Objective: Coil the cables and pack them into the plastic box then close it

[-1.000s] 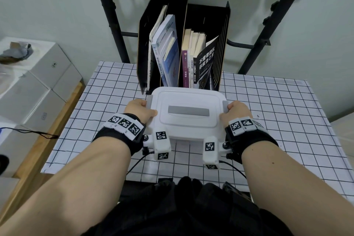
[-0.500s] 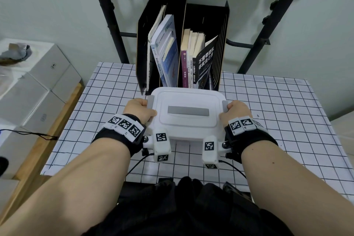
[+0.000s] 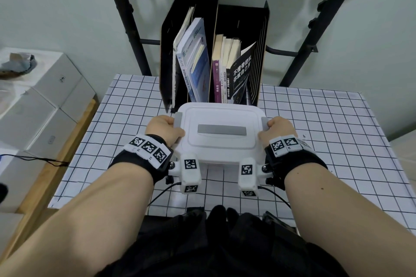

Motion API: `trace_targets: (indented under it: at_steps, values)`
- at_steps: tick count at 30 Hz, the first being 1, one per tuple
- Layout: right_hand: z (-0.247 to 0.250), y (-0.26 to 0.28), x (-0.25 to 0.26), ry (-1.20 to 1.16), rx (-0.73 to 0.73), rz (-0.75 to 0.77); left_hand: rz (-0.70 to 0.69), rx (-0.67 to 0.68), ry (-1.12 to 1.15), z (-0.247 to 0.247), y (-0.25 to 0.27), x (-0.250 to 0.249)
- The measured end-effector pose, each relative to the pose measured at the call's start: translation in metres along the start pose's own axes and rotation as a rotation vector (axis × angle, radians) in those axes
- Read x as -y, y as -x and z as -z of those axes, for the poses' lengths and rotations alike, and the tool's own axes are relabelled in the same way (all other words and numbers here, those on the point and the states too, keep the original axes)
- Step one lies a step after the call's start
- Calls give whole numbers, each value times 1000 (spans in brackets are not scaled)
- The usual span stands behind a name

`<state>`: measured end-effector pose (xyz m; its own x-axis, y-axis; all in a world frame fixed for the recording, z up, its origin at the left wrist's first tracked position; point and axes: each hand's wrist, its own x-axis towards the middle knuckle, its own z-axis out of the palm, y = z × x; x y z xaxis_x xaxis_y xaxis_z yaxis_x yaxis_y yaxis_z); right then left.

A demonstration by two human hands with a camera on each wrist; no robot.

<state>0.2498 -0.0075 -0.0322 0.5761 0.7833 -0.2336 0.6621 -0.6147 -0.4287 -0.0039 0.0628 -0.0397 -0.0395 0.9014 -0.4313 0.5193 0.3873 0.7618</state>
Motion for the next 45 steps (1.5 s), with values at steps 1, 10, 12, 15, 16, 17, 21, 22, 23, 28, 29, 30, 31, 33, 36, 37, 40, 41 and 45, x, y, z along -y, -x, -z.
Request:
trace_targets:
  at_steps: [1,10,12,15,16,17,21,22,23,28,29,30,31,33,36,37,40,41,45]
  values:
    - [0,0,0,0,0,-2,-3,-1,-9,0,0,0]
    - [0,0,0,-5,8,-6,-18,11,-78,0,1,-1]
    - [1,0,0,-12,12,-6,-20,14,-84,0,2,-1]
    - [1,1,0,-25,19,-18,-19,15,-84,0,3,-2]
    - [1,1,0,-28,21,-26,-17,13,-84,0,4,-2]
    - [2,0,0,-32,24,-33,-17,9,-82,0,5,-2]
    - [5,0,1,-51,54,-52,-39,-12,-99,0,8,-1]
    - [5,0,1,-54,57,-55,-41,-13,-103,-1,8,-1]
    - [5,1,1,-57,56,-60,-41,-10,-103,-1,10,-2]
    - [3,1,-2,-91,48,-71,-42,-9,-125,-1,11,-4]
    - [3,1,-2,-87,54,-69,-46,-10,-140,0,11,-5]
    - [3,1,-2,-86,55,-66,-50,-7,-144,0,10,-4]
    - [4,1,-1,-83,58,-68,-48,-1,-144,0,11,-5]
    - [4,1,-1,-82,62,-73,-44,4,-138,0,10,-3]
    - [4,-1,-1,-70,70,-74,-38,8,-136,1,8,-3]
    - [4,0,-1,-67,74,-78,-32,17,-140,1,8,-4]
    - [4,-1,-2,-73,75,-79,-20,45,-154,2,7,-6]
    - [6,1,-1,-73,78,-80,-21,46,-163,3,8,-8]
    - [10,3,0,-58,68,-75,-4,-15,-209,3,9,-14]
